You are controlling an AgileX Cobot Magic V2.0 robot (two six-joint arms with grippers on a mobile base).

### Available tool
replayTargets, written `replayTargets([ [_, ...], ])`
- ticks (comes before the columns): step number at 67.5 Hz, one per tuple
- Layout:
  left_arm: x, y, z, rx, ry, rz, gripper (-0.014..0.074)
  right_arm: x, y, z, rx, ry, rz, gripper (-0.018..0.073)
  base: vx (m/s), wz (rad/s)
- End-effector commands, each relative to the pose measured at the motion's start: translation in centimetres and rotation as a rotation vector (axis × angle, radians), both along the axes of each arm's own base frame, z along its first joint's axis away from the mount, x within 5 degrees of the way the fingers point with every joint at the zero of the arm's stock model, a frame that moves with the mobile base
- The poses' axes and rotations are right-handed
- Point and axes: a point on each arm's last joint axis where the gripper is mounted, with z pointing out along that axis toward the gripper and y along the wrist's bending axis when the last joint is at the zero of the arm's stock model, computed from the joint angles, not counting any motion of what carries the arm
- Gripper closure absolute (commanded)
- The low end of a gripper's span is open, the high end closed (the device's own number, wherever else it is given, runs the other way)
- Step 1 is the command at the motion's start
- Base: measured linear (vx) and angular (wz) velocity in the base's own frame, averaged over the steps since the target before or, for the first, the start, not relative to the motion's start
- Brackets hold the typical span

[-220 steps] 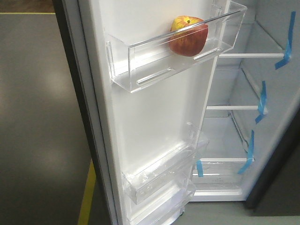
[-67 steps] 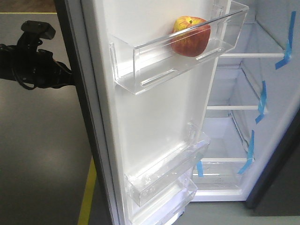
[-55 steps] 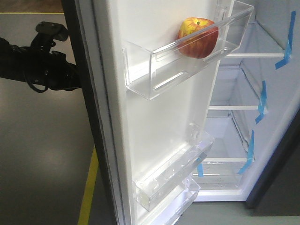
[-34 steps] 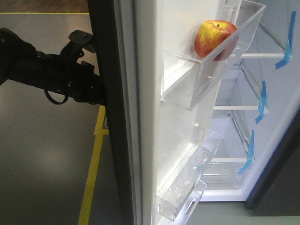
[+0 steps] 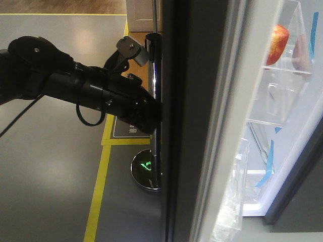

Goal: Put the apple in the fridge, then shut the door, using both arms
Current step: 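Swing the left gripper to the outer edge of the refrigerator door, then push the refrigerator door closed with the left gripper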

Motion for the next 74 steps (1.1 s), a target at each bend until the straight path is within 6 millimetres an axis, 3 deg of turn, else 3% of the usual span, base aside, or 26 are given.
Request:
replayTargets([
  [1,-1.2,-1.2,3.5,-0.169,-0.081,-0.023,0.0602,0.1,0.0,0.5,-0.006,-0.001,-0.001,-0.0019,0.00,0.00],
  [15,-2.1,-3.6,4.8,-0.307,-0.183,-0.054,0.0602,0.1,0.0,0.5,-0.006,-0.001,-0.001,-0.0019,0.00,0.00],
  [36,-2.5,-8.0,5.8,-0.324,-0.309,0.001,0.0602,0.1,0.0,0.5,-0.006,-0.001,-0.001,-0.0019,0.00,0.00],
  [59,-0.2,-13.8,6.7,-0.397,-0.384,-0.002,0.0602,0.1,0.0,0.5,-0.006,-0.001,-0.001,-0.0019,0.00,0.00],
  [74,1.5,-16.6,6.0,-0.426,-0.414,0.002,0.0602,0.1,0.0,0.5,-0.006,-0.001,-0.001,-0.0019,0.00,0.00],
])
